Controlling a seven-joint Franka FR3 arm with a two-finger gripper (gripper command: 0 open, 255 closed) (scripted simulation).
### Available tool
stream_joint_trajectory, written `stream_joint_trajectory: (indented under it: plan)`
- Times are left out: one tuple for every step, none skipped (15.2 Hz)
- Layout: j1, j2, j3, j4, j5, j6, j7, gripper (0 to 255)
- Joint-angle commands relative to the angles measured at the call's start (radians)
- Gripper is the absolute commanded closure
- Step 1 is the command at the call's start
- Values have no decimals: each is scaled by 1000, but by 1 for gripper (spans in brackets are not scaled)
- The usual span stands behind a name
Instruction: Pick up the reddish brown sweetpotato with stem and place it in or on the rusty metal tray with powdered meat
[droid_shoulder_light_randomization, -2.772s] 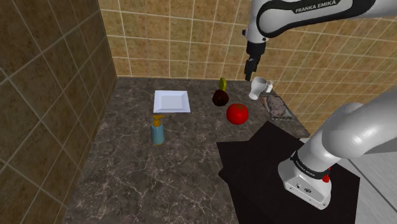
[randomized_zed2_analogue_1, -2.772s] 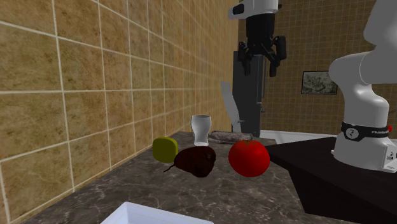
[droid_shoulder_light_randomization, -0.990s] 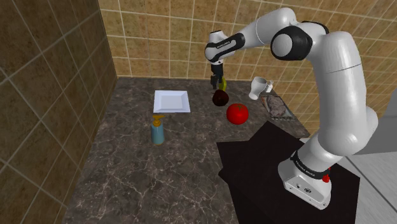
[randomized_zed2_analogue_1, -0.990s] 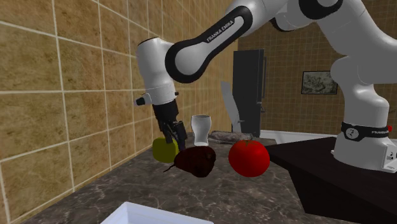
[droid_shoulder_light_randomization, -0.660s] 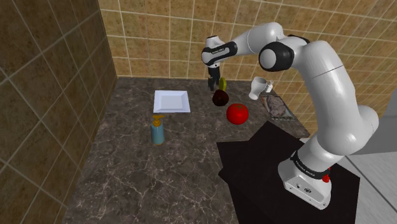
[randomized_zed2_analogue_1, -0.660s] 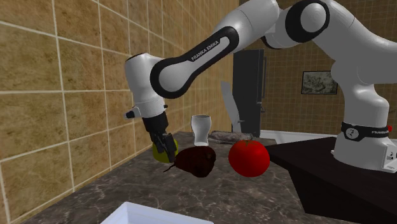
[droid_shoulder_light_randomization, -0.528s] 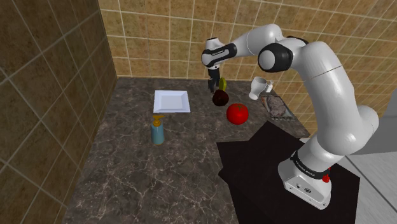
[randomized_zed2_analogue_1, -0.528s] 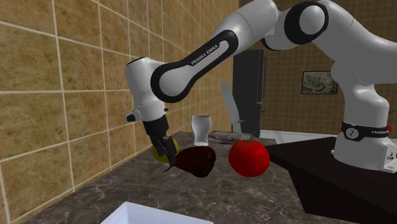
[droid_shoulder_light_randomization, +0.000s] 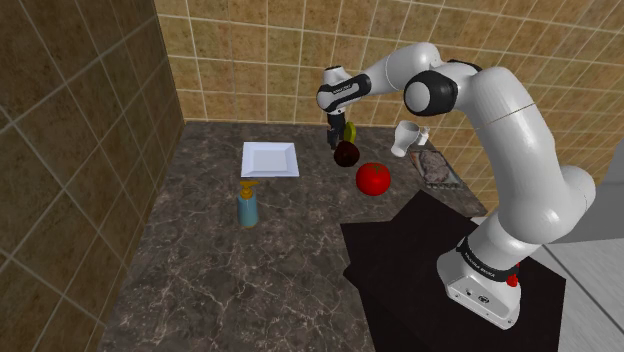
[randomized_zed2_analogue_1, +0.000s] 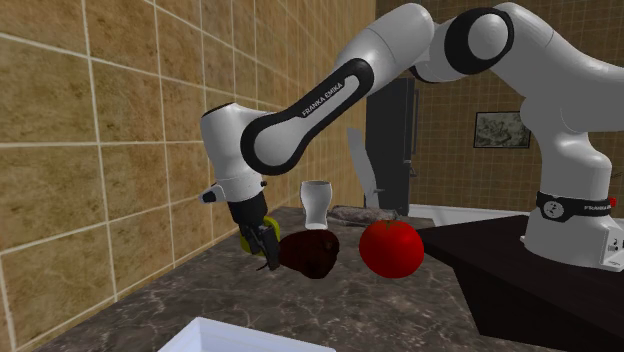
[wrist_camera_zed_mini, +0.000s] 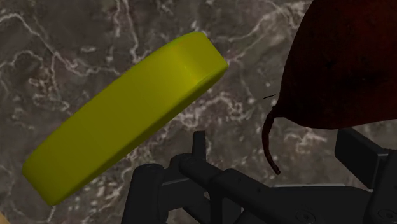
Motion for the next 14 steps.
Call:
stream_joint_trajectory:
  plan:
    - [0, 0, 0, -1, 0, 1, 0, 0]
    - [0, 0, 0, -1, 0, 1, 0, 0]
    - [0, 0, 0, -1, 0, 1, 0, 0]
    - [0, 0, 0, -1, 0, 1, 0, 255]
    - [0, 0, 0, -1, 0, 1, 0, 255]
    - [0, 0, 0, -1, 0, 1, 0, 255]
    - [0, 0, 0, -1, 0, 1, 0, 255]
    - [0, 0, 0, -1, 0, 1, 0, 255]
    - [0, 0, 0, -1, 0, 1, 0, 255]
    - [0, 0, 0, -1, 0, 1, 0, 255]
    - [0, 0, 0, -1, 0, 1, 0, 255]
    - [0, 0, 0, -1, 0, 1, 0, 255]
    - [0, 0, 0, -1, 0, 1, 0, 255]
    - [0, -10, 0, -5, 0, -5, -1, 255]
